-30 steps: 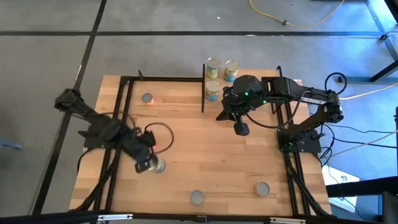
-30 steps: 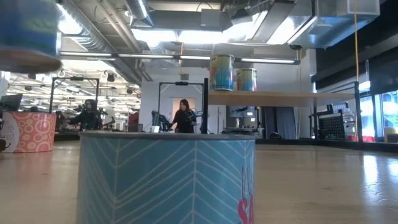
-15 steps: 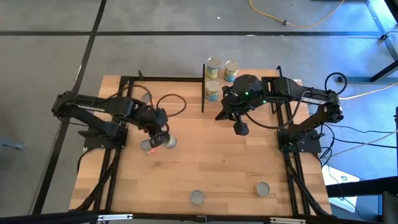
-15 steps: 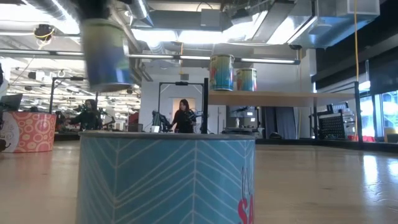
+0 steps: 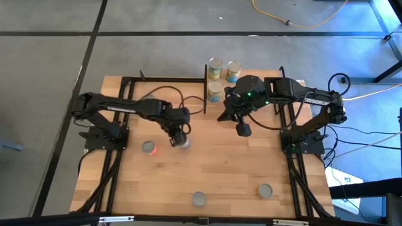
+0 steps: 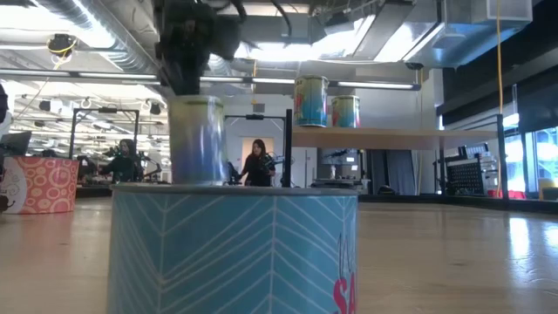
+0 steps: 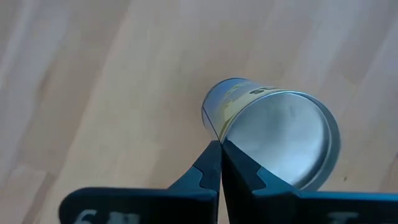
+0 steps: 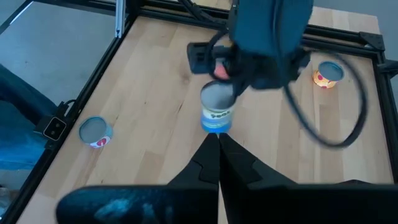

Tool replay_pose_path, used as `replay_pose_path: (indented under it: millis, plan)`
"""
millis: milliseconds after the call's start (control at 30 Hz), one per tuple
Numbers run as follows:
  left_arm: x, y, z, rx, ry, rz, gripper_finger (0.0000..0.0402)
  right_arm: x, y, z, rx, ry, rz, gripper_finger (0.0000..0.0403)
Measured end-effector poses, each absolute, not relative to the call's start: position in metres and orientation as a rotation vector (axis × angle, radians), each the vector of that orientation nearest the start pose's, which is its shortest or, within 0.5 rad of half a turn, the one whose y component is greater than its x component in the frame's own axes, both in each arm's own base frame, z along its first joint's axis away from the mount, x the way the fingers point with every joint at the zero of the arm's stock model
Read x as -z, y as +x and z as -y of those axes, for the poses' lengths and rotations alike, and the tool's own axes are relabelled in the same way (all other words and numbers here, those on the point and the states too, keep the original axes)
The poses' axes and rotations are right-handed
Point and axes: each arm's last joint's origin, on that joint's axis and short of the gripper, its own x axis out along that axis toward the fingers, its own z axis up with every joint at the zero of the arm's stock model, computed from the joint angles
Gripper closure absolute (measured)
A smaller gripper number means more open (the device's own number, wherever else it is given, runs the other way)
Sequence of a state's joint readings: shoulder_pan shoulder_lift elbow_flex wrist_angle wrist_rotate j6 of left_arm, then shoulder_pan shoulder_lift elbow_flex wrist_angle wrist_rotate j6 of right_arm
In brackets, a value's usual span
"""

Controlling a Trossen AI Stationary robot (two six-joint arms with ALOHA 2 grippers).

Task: Pick and place cans onto a shelf
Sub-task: Put the canned peas on the shelf

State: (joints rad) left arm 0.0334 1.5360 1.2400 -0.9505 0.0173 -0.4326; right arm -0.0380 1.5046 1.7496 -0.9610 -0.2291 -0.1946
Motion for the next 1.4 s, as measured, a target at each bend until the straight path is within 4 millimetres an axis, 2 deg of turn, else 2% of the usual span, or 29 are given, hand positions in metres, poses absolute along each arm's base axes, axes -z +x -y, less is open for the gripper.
replay_pose_path:
  millis: [167, 300, 533, 967, 1400]
  plan:
    - [-0.240, 0.305, -0.009, -0.250, -0.404, -1.305, 0.0401, -0.422, 0.298, 0.005, -0.251, -0.091, -0.688, 0.0402]
    - [-0.232, 0.309, -0.009, -0.240, -0.383, -1.333, 0.0401, -0.422, 0.298, 0.005, -0.251, -0.091, -0.688, 0.0402]
    - [-0.232, 0.309, -0.009, -0.243, -0.380, -1.334, 0.0399, -0.422, 0.298, 0.005, -0.250, -0.089, -0.688, 0.0402]
    - [-0.232, 0.309, -0.010, -0.255, -0.372, -1.335, 0.0357, -0.422, 0.298, 0.005, -0.249, -0.085, -0.687, 0.0402]
    - [-0.233, 0.308, -0.009, -0.238, -0.397, -1.352, 0.0354, -0.422, 0.298, 0.005, -0.249, -0.085, -0.687, 0.0402]
